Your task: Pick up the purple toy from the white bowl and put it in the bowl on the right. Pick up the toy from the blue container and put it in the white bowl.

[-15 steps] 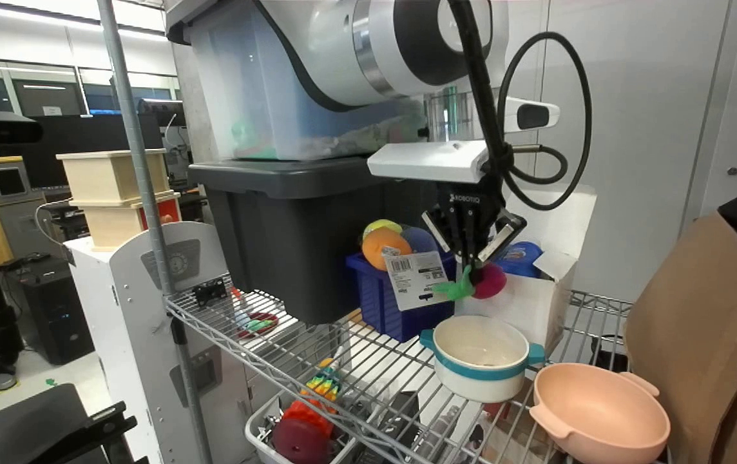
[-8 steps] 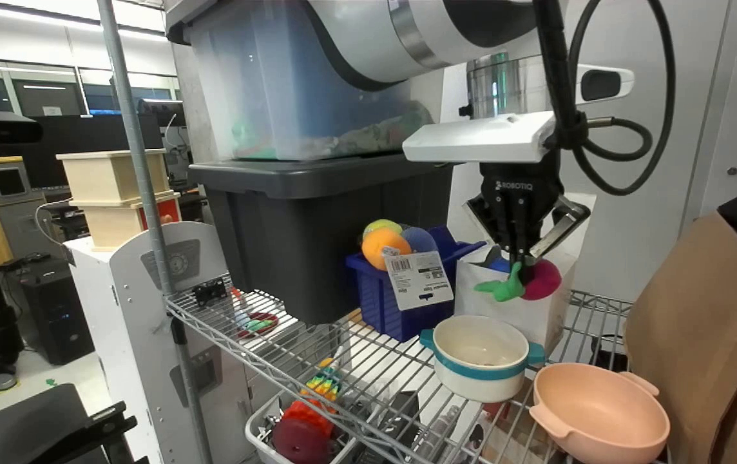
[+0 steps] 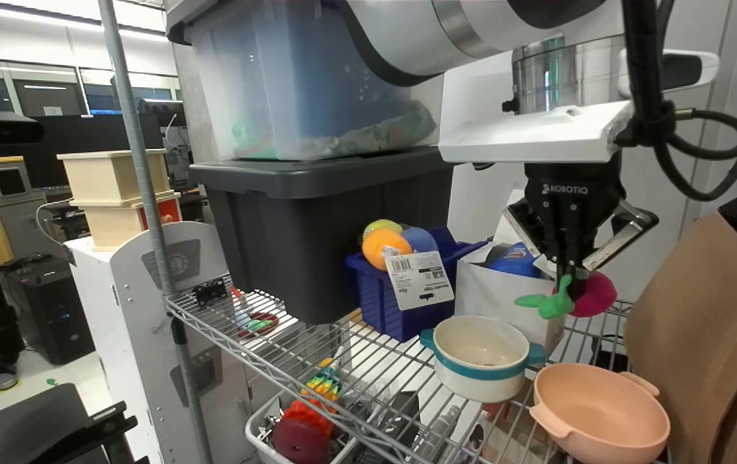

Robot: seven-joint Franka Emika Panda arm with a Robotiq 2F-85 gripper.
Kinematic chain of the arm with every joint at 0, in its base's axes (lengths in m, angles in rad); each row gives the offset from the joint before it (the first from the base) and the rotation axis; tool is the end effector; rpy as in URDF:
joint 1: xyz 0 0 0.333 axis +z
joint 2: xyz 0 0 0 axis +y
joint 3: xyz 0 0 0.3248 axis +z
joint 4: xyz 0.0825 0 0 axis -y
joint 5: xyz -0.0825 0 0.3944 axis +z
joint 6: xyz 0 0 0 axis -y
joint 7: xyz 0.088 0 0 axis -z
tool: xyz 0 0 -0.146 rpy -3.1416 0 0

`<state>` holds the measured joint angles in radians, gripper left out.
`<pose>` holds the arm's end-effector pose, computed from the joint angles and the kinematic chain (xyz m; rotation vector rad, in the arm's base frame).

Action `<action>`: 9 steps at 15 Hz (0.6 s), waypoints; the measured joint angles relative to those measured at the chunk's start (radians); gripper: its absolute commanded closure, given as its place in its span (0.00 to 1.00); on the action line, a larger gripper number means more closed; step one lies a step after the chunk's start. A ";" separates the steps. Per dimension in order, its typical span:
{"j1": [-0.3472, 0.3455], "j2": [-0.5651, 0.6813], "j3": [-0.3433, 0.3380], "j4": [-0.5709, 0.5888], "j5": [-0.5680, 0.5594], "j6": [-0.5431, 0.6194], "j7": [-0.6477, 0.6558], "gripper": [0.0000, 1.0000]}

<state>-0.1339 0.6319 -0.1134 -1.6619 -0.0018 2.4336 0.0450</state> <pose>0.6967 -0.1678 0.2174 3.0273 -0.4027 0.2082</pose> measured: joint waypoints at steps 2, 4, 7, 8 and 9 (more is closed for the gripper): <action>-0.006 0.000 -0.006 0.000 0.000 0.000 0.000 0.63; -0.007 0.001 -0.013 0.001 0.000 0.000 0.000 0.50; -0.007 0.004 -0.019 0.001 0.000 -0.001 0.003 0.27; -0.007 0.004 -0.019 0.001 0.000 -0.001 0.003 0.21; -0.007 0.004 -0.020 0.002 0.000 -0.002 0.004 0.15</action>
<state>-0.1409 0.6362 -0.1330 -1.6599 -0.0022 2.4320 0.0486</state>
